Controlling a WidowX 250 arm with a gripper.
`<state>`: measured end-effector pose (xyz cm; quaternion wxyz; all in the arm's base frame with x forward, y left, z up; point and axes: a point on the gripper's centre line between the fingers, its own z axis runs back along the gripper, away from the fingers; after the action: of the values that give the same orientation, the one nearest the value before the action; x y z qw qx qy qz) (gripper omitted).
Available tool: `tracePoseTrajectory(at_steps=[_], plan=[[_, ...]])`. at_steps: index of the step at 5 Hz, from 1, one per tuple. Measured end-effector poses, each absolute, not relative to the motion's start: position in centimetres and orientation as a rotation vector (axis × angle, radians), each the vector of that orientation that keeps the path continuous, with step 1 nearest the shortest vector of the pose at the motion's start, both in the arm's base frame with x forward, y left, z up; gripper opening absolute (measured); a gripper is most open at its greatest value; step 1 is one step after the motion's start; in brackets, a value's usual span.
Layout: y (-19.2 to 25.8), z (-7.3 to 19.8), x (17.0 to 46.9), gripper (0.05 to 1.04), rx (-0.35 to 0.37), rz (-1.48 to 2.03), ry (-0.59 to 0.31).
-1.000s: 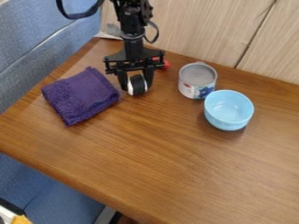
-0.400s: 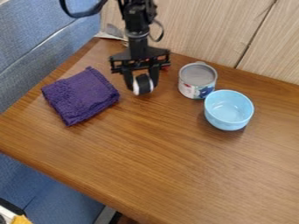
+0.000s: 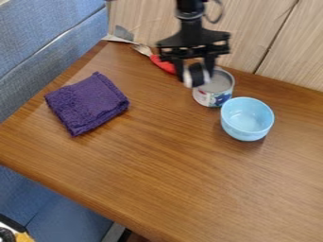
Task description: Moved something in the blue bowl
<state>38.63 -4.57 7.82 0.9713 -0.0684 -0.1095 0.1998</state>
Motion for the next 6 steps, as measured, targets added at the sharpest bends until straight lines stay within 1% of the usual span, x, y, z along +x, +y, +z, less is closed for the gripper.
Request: tracePoseTrajectory(at_steps=[1,2,3,5,6], plan=[[-8.4,9.0,39.1,0.602,-0.162,0.29,-0.247],[-10.8,7.4,38.8,0.602,-0.142,0.209,-0.209],[-11.9,7.2,38.2,0.602,-0.123,0.163,-0.21],[-12.0,4.5,37.6,0.602,-0.076,0.133,-0.152],[-11.6,2.7,37.1,0.673,-0.042,0.136,-0.099]])
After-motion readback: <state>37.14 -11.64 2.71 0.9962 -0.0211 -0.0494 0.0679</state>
